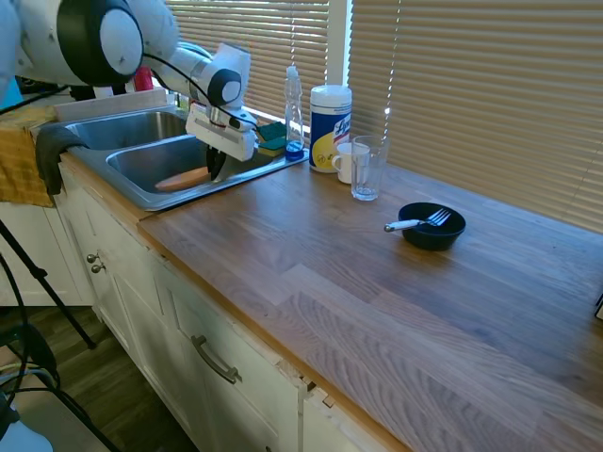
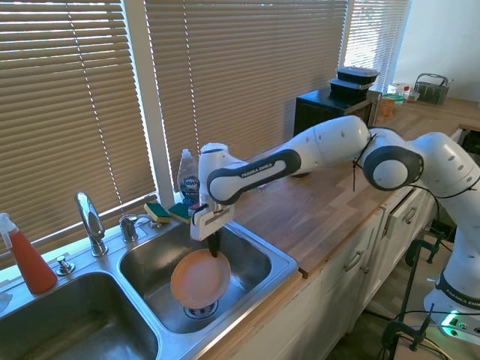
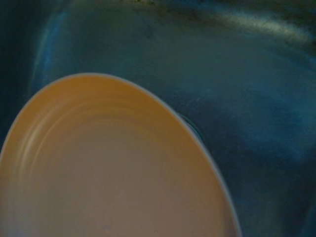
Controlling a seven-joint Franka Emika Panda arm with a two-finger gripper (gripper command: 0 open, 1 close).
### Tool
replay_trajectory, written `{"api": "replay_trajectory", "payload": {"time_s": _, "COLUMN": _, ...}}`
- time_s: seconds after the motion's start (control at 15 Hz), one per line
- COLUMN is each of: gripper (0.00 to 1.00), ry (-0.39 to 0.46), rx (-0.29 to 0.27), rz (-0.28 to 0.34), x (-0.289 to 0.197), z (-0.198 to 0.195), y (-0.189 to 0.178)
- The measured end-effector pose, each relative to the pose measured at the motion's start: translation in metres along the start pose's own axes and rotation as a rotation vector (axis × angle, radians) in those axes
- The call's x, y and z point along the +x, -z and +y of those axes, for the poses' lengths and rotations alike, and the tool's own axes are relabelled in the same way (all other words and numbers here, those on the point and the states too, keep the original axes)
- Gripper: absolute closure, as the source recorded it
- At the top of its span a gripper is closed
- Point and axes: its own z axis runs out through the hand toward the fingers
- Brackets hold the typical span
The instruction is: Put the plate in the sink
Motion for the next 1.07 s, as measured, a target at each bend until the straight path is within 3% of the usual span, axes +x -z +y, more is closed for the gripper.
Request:
{"api": "replay_trajectory", "payload": {"time_s": 0.73, "gripper": 0.00, "ry": -0.015, "rx": -0.008, "rz": 0.013, "x": 0.014, "z": -0.007, "y": -0.004}}
{"api": "replay_trajectory", "payload": {"time_s": 1.07, "gripper": 0.00, "ry": -0.010, "rx": 0.040, "rz": 0.058, "x": 0.005, "z": -0.006, "y": 0.052}}
